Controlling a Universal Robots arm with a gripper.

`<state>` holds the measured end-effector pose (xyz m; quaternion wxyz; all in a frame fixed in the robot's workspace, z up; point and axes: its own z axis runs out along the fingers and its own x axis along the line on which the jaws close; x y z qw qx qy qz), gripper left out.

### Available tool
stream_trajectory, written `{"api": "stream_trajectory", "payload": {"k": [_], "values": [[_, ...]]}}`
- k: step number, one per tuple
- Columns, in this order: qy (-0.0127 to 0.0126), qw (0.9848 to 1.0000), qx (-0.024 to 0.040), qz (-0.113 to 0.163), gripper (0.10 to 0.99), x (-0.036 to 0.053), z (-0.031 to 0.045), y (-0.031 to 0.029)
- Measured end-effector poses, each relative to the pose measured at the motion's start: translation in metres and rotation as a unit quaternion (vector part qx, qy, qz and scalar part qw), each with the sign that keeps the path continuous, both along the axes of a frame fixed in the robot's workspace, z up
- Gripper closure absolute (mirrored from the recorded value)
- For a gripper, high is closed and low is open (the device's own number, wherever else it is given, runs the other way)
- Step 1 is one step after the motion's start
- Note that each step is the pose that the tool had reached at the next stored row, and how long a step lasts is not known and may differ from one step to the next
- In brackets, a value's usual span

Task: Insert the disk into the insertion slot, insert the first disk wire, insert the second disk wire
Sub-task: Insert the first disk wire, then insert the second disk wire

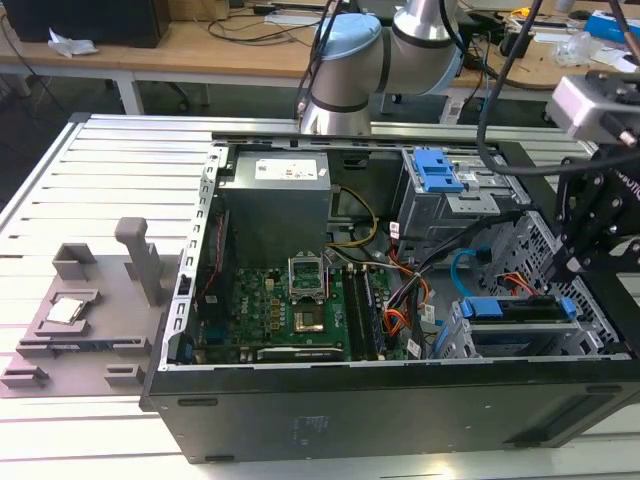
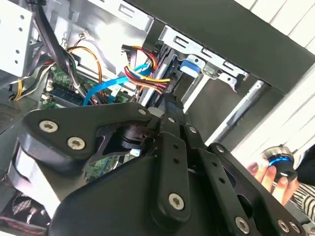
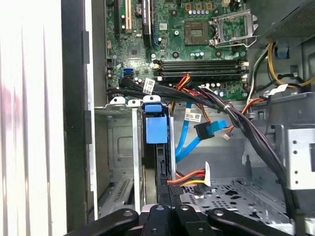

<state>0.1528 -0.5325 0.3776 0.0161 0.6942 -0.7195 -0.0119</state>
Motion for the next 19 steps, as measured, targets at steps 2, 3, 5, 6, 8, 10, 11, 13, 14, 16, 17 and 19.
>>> {"api": "stream_trajectory", "payload": {"k": [2,3,5,6,8,10,11,13,14,16,17,19], "values": [[-0.0005,1.0,-0.0001,0.0,0.98,0.0,0.0063,0.0],[-0.0007,1.0,0.0,0.0,0.98,0.0,0.0081,0.0],[-0.0007,1.0,0.0001,0.0,0.98,0.0,0.0084,0.0],[-0.0007,1.0,0.0,0.0,0.98,0.0,0.0086,0.0],[-0.0007,1.0,0.0,0.0,0.98,0.0,0.0088,0.0],[-0.0007,1.0,0.0,0.0,0.98,0.0,0.009,0.0],[-0.0007,1.0,0.0,0.0,0.98,0.0,0.0091,0.0],[-0.0007,1.0,0.0,0.0,0.98,0.0,0.0092,0.0],[-0.0007,1.0,0.0,0.0,0.98,0.0,0.0094,0.0],[-0.0007,1.0,0.0,0.0,0.973,0.0,0.0097,0.0],[-0.0007,1.0,0.0,0.0,0.914,0.0,0.0099,0.0],[-0.0007,1.0,0.0,0.0,0.851,0.0,0.01,0.0]]}}
